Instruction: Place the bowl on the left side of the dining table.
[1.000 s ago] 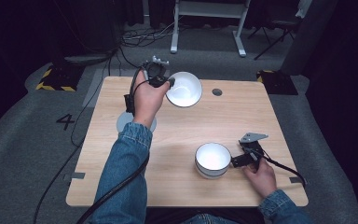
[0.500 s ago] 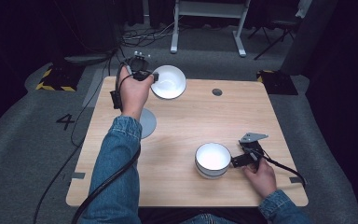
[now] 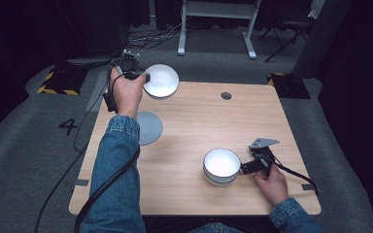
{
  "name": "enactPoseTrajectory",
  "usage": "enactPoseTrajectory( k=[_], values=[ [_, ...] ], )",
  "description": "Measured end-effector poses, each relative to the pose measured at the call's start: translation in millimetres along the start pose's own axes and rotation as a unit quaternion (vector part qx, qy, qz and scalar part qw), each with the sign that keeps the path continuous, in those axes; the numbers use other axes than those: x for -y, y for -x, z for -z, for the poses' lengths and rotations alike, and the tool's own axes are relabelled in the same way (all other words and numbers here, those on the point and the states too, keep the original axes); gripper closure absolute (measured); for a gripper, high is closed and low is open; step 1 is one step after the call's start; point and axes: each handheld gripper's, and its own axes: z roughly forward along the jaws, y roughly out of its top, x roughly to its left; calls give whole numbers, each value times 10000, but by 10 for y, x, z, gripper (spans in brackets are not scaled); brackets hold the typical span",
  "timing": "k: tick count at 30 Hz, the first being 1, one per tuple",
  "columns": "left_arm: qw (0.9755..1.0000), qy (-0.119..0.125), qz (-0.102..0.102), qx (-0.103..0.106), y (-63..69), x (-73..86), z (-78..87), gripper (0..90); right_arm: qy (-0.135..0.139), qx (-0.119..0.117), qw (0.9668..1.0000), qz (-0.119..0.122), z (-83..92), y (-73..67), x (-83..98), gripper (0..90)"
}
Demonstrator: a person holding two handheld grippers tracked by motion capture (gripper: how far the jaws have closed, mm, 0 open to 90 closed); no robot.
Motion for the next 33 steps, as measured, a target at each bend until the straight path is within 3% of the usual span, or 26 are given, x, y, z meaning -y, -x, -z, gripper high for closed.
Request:
enactPoseTrajectory(
  k=[6,12,16,21,23,26,32,33],
  values=[
    [9993,-19,329,-152,-179,78,-30,812,4,-2,10000,0,-1,1,0,5],
    [9971,-45,704,-273,-387,165,-32,812,4,-4,10000,-6,0,0,0,5],
    [9957,-121,791,-462,-464,188,-43,811,4,-3,10000,-4,0,0,0,5],
    [9923,-207,1161,-365,-558,307,-169,811,12,0,10000,26,-2,4,2,5],
    [9926,-261,1139,-320,-593,356,-219,811,10,0,10000,23,-1,4,2,5],
    [9911,-277,1269,-282,-642,436,-290,810,10,1,10000,25,-2,4,2,5],
    [9892,-413,1375,-310,-740,581,-389,810,-9,0,10000,-6,1,0,2,5],
    [9898,-434,1308,-367,-760,604,-399,810,-16,-1,10000,20,2,4,3,5]
  ],
)
